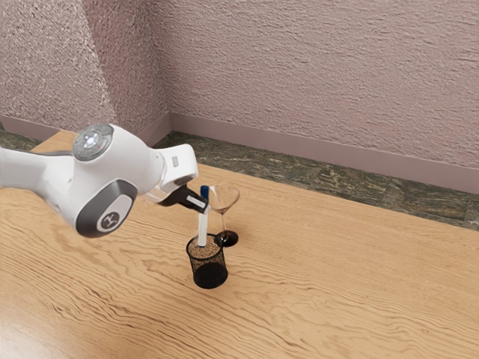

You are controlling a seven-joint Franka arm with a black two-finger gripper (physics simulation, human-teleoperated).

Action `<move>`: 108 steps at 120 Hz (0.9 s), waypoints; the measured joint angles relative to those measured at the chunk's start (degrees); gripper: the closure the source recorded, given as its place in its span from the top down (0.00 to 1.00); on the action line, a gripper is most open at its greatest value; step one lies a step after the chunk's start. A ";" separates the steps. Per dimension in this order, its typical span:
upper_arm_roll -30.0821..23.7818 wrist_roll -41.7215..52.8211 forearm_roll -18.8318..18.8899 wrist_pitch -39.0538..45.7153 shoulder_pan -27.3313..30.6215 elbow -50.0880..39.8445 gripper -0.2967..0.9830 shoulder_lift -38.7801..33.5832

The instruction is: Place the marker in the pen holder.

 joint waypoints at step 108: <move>7.94 -1.49 1.38 -71.41 8.22 58.04 0.76 11.83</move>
